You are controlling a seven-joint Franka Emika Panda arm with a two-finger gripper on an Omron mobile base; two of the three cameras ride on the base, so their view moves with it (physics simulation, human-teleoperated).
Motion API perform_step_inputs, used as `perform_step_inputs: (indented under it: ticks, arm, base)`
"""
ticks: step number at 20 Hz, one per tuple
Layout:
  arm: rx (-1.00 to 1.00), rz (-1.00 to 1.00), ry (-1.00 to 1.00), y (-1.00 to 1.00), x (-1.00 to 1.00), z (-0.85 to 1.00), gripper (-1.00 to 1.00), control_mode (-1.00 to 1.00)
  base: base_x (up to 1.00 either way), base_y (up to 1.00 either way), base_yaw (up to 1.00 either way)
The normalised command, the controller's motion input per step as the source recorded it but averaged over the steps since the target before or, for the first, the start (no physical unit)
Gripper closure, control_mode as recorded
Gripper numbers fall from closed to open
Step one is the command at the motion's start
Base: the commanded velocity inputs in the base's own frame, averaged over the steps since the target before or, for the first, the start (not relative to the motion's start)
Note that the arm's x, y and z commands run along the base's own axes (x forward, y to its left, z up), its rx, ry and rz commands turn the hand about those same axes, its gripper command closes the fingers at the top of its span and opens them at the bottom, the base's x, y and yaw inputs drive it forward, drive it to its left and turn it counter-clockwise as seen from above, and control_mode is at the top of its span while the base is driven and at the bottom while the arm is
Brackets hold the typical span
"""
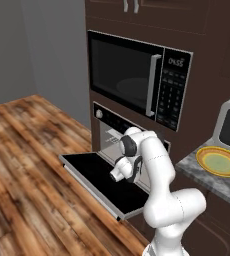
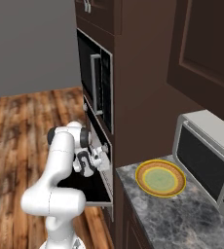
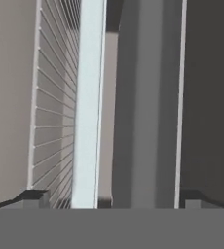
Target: Take the baked cake out of the oven and place it on the plate for cooling. Then close the oven door.
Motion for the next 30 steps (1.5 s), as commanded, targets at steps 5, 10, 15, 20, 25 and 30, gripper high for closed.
perform_step_inputs:
  ticks: [5,10,15,20,25,30]
  arm:
    - [0.00,0.00,-0.11,-0.04,0.00,0.14,-1.00,-1.00]
    - [0.00,0.00,-0.11,-0.09,0.00,0.18,-1.00,-1.00]
    - [0.00,0.00,-0.05,-0.17,0.08,0.18,-1.00,-1.00]
    - [0.00,0.00,0.00,-0.17,0.42,0.00,-1.00,-1.00]
    - [0.00,0.00,0.02,-0.08,0.37,0.00,1.00,-1.00]
    - [0.01,0.00,0.04,0.00,0.11,0.00,1.00,-1.00]
  base:
    - [0.00,0.00,0.00]
    - [0.00,0.00,0.00]
    - [0.00,0.00,0.00]
    - [0.00,0.00,0.00]
    - [0.00,0.00,0.00]
    - [0.00,0.00,0.00]
